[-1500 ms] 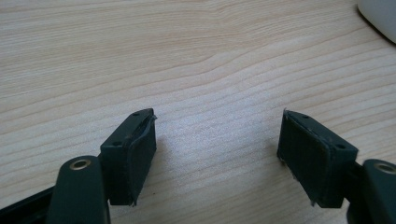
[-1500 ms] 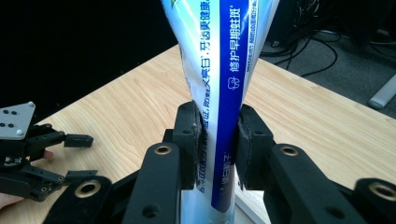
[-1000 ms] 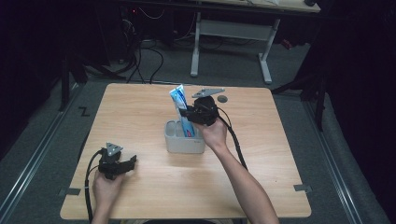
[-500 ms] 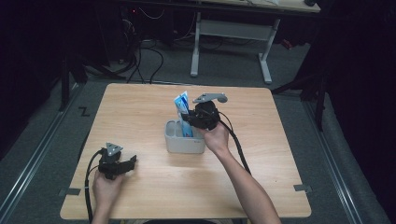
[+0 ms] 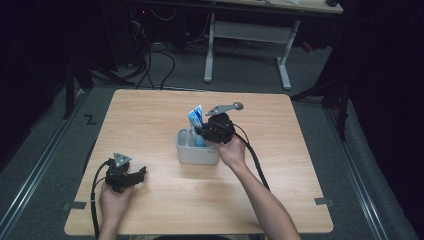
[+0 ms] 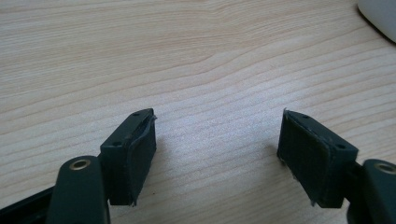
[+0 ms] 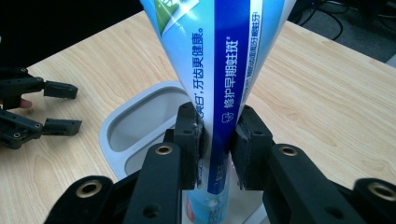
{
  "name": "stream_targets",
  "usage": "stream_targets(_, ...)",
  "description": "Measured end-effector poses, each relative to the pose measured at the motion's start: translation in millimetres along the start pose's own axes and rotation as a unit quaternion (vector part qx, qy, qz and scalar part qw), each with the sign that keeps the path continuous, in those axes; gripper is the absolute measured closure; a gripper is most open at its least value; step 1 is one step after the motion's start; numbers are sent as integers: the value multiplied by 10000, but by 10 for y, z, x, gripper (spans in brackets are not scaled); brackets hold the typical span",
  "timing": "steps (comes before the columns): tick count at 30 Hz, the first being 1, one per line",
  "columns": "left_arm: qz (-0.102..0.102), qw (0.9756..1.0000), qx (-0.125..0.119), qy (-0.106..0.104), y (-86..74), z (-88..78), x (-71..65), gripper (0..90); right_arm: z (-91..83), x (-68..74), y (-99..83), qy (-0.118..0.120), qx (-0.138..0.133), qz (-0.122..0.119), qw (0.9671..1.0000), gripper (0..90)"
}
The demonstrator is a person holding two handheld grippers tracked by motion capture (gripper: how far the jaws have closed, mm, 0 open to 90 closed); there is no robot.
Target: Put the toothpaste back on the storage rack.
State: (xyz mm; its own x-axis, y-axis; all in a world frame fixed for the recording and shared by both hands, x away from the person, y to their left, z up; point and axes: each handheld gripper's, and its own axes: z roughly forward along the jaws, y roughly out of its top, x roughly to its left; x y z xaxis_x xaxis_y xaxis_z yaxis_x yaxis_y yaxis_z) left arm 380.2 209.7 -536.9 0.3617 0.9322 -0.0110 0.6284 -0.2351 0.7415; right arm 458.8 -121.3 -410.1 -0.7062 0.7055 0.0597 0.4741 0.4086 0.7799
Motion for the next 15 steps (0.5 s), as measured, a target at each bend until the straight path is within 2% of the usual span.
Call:
stream_targets(8, -9, 10000, -2, -2, 0, 0, -1, 283, 41, 5, -67, 34, 108, -12, 9999, 734)
stream_targets(15, -5, 10000, 2, -1, 1, 0, -1, 283, 13, -7, -100, 98, 63, 50, 9999, 730)
